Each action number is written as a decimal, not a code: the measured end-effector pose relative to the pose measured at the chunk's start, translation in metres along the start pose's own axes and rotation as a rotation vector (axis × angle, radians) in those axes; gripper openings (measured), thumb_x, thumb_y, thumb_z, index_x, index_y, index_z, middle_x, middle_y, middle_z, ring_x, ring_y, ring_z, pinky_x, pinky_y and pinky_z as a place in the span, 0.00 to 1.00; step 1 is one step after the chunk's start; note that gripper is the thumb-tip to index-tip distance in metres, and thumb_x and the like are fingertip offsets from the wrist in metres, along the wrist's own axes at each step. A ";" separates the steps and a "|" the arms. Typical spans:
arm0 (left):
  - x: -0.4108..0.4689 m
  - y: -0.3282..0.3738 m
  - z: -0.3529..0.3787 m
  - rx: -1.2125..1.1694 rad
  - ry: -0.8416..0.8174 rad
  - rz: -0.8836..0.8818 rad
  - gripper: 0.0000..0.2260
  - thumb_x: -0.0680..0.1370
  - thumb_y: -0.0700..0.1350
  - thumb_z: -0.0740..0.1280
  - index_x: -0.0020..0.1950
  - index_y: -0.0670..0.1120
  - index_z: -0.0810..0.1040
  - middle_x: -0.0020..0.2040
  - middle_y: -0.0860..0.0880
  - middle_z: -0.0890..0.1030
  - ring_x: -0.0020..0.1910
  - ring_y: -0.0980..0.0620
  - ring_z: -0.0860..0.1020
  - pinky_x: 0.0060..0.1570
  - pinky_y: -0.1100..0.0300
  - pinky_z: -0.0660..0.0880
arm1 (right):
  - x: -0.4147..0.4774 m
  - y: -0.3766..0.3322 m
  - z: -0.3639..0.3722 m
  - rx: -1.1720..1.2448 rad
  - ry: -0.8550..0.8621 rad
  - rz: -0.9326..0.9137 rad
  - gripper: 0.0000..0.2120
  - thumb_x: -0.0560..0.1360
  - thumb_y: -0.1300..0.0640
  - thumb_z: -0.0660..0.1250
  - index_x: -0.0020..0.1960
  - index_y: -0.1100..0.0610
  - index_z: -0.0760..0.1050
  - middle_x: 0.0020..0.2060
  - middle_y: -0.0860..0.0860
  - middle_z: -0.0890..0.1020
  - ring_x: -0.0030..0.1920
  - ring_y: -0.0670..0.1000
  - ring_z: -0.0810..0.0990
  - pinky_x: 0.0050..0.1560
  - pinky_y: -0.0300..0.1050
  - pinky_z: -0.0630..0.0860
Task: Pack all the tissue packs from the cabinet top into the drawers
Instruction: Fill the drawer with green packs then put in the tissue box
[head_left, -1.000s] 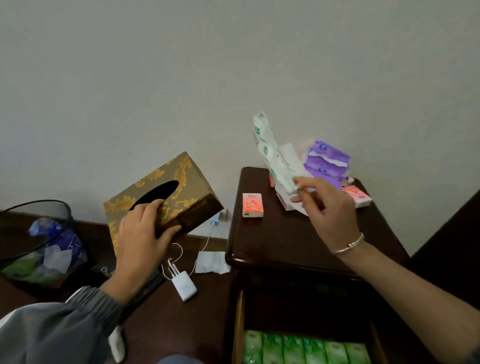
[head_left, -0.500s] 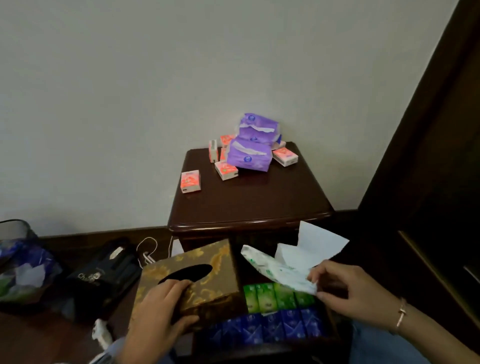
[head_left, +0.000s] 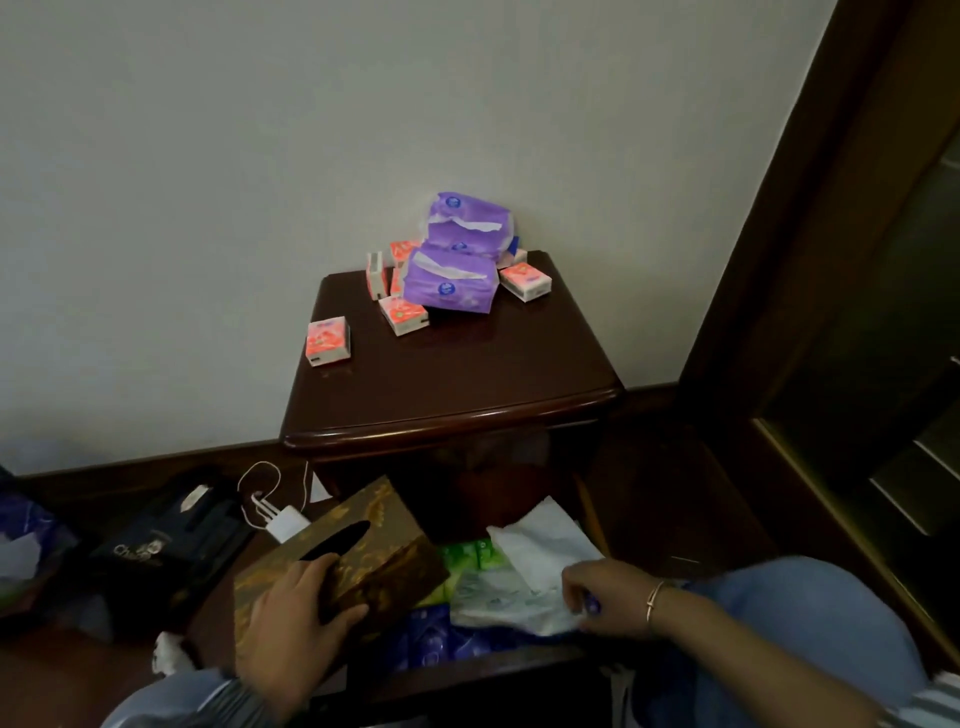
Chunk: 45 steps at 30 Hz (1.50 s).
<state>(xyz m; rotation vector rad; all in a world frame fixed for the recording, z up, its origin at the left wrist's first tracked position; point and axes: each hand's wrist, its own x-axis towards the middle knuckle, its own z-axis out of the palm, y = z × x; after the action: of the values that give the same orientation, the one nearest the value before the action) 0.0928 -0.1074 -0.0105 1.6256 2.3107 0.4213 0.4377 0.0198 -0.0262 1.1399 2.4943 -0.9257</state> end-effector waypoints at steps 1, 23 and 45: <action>0.000 -0.003 -0.001 0.019 0.008 -0.001 0.30 0.69 0.60 0.71 0.68 0.54 0.69 0.57 0.55 0.74 0.57 0.54 0.74 0.60 0.53 0.70 | 0.001 0.002 0.002 -0.059 -0.049 0.016 0.13 0.70 0.56 0.68 0.54 0.53 0.75 0.51 0.51 0.77 0.53 0.53 0.76 0.48 0.41 0.70; 0.037 0.022 0.027 -0.001 -0.077 0.445 0.27 0.70 0.62 0.66 0.68 0.54 0.70 0.59 0.59 0.74 0.60 0.56 0.72 0.61 0.61 0.59 | 0.056 -0.074 0.016 1.445 -0.012 0.431 0.27 0.65 0.42 0.74 0.59 0.53 0.74 0.53 0.52 0.81 0.45 0.54 0.85 0.43 0.49 0.81; 0.019 0.030 0.038 -0.724 0.131 -0.364 0.23 0.71 0.49 0.73 0.63 0.54 0.67 0.51 0.59 0.76 0.47 0.63 0.74 0.38 0.72 0.70 | 0.075 -0.058 0.001 1.558 0.138 0.684 0.25 0.68 0.43 0.71 0.60 0.54 0.71 0.57 0.63 0.76 0.50 0.60 0.81 0.59 0.54 0.76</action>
<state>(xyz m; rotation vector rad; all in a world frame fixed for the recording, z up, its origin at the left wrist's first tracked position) 0.1271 -0.0767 -0.0347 0.8363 2.0979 1.1302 0.3450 0.0350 -0.0354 2.1472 0.8089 -2.5508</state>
